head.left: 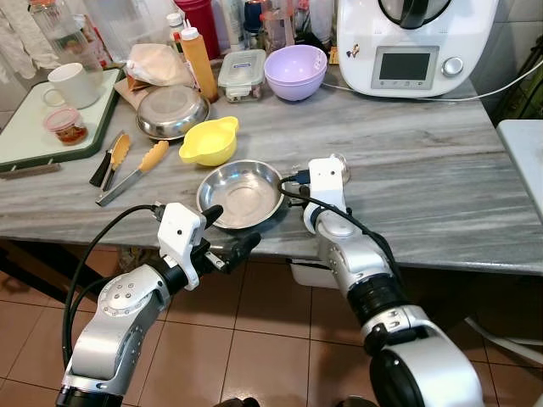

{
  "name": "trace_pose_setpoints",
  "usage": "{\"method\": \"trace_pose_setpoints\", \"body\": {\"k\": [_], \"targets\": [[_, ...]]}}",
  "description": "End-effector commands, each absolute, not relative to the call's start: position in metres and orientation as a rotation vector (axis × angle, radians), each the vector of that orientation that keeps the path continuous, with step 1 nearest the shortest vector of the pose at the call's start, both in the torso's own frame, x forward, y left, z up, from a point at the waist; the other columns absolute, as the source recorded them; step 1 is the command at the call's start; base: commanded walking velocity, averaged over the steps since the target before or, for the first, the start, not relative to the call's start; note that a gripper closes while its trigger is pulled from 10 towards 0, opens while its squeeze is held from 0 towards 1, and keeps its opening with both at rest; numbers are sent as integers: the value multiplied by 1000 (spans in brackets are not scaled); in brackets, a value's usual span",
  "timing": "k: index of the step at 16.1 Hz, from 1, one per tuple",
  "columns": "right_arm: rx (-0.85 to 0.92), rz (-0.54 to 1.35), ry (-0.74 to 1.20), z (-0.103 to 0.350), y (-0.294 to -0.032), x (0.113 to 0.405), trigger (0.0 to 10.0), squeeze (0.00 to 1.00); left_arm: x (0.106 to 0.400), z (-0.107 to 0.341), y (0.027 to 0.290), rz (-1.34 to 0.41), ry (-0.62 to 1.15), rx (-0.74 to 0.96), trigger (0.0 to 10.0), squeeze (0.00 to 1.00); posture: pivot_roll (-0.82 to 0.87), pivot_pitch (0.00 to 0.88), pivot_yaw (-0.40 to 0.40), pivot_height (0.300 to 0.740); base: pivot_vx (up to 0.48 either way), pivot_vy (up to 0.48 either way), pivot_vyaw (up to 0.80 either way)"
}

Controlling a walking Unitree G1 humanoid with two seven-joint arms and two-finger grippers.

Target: Setting the table

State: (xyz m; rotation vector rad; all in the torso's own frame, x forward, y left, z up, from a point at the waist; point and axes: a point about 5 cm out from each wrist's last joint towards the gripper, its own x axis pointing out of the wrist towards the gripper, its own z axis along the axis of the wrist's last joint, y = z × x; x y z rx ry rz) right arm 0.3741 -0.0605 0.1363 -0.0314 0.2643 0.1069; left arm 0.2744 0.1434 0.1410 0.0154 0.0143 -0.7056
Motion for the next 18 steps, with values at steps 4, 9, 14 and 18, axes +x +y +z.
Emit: {"method": "trace_pose_setpoints", "body": {"k": [4, 9, 14, 18], "targets": [[27, 84, 303, 129, -49, 364, 0, 0, 274, 141, 148, -700, 25, 34, 10000, 0, -63, 137, 130, 740, 0, 0, 0], [44, 75, 299, 128, -43, 357, 0, 0, 274, 142, 149, -702, 27, 36, 10000, 0, -60, 137, 133, 740, 0, 0, 0], [35, 86, 308, 123, -40, 347, 0, 0, 275, 142, 150, -699, 26, 40, 10000, 0, -58, 134, 135, 740, 0, 0, 0], [38, 76, 302, 124, -38, 344, 2078, 0, 276, 142, 150, -701, 24, 41, 10000, 0, -60, 131, 136, 740, 0, 0, 0]]}}
